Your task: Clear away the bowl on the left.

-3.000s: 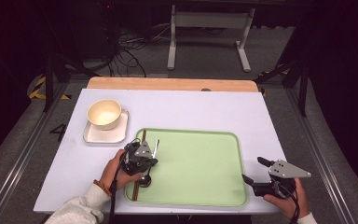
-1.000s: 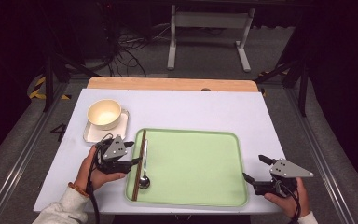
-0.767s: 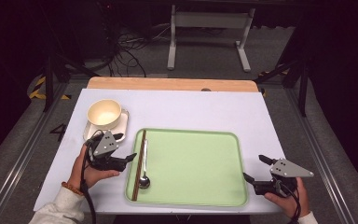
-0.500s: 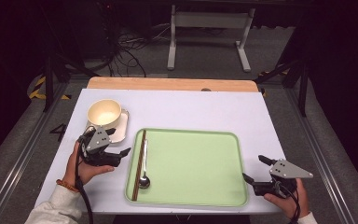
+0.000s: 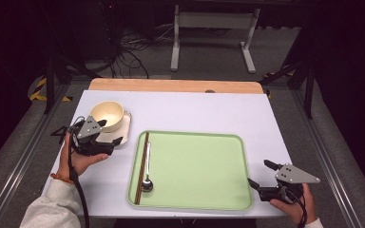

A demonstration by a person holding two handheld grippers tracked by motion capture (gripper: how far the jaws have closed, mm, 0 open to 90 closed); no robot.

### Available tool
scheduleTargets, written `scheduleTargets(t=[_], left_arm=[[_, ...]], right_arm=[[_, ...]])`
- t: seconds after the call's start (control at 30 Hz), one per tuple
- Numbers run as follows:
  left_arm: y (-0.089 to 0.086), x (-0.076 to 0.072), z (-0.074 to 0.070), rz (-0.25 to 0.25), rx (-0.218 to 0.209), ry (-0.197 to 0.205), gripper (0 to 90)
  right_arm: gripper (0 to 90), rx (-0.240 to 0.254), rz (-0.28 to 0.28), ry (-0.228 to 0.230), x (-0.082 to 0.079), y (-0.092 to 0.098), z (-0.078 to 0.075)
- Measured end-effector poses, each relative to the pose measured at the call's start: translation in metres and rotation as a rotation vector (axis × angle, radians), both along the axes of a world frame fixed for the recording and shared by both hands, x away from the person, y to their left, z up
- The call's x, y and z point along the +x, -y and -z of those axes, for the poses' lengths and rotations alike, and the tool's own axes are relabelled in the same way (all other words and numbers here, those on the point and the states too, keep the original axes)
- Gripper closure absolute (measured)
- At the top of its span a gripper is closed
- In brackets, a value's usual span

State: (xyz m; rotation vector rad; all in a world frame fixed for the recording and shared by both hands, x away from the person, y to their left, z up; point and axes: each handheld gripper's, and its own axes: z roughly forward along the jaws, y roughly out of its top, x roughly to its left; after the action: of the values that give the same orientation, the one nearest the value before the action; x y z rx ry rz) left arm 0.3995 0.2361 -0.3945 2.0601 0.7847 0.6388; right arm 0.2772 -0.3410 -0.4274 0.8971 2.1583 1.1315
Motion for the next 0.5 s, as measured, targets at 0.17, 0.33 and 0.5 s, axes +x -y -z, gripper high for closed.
scheduleTargets(t=[0.17,0.33,0.5], left_arm=[[-0.011,0.012,0.003,-0.027,-0.013,-0.024,18.8],[-0.017,0.024,0.004,-0.041,0.007,-0.043,18.4],[-0.014,0.036,0.01,-0.043,0.087,-0.082,22.4]], right_arm=[[14.6,-0.003,-0.003,-0.007,0.001,0.0,0.002],[14.6,-0.002,0.0,-0.01,0.002,0.0,0.002],[14.6,-0.006,-0.001,-0.016,0.002,-0.001,0.003]])
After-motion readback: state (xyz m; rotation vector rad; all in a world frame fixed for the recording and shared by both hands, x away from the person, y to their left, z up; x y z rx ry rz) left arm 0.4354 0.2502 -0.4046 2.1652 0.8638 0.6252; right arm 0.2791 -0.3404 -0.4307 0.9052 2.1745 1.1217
